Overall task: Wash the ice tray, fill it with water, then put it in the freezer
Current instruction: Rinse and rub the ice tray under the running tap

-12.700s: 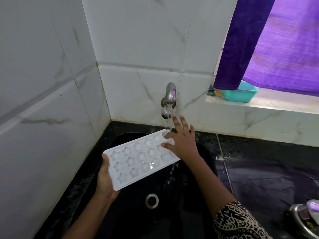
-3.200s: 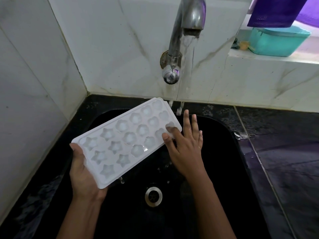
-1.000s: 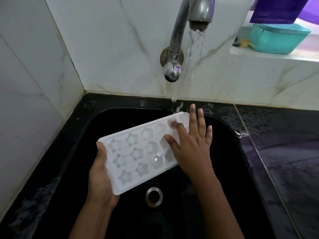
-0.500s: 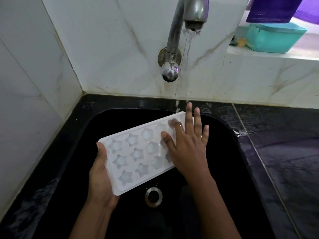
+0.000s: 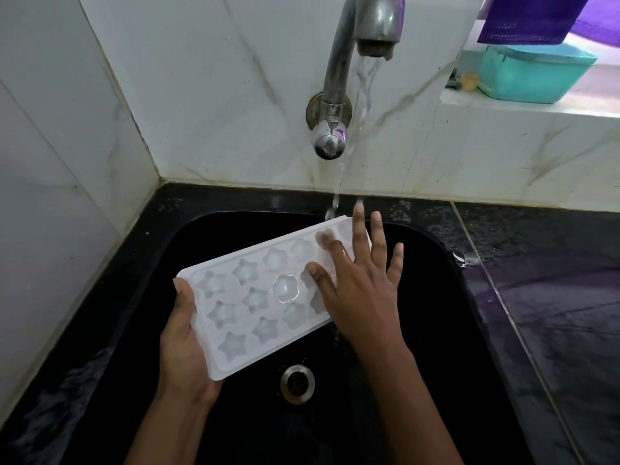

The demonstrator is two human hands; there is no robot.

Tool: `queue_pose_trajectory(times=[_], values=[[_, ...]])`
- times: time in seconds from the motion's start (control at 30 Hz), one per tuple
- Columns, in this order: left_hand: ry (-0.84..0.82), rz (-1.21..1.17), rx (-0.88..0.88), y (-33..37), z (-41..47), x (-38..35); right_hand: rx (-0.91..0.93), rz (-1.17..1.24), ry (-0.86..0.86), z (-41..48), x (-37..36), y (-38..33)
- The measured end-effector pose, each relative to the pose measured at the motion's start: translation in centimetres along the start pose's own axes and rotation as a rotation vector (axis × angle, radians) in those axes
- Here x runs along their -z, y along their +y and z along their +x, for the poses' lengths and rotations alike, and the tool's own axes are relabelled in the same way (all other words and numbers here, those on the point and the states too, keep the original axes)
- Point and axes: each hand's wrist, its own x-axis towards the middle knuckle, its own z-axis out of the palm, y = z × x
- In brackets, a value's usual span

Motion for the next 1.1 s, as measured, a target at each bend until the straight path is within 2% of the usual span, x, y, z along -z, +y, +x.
queue_pose_trajectory(times=[0.1, 0.23, 0.4, 0.57, 0.93, 1.1], values=[[0.17, 0.167, -0.059, -0.2, 0.1, 0.8, 0.004, 0.049, 0.005, 0.1, 0.1, -0.1], [0.155, 0.177, -0.048, -0.2, -0.2, 0.0, -0.009, 0.147, -0.111, 0.4, 0.8, 0.3], [0.168, 0.169, -0.07, 0.1, -0.4, -0.2, -0.008, 0.123, -0.172, 0.3, 0.6, -0.4], [0.175, 0.202, -0.078, 0.0, -0.5, -0.7, -0.018, 0.113, -0.061, 0.4, 0.7, 0.8], [0.187, 0.202, -0.099, -0.2, -0.5, -0.9, -0.014, 0.068, -0.145, 0.2, 1.0, -0.3], [0.195, 0.169, -0.109, 0.0, -0.5, -1.0, -0.057, 0.261, -0.235, 0.5, 1.4, 0.0]])
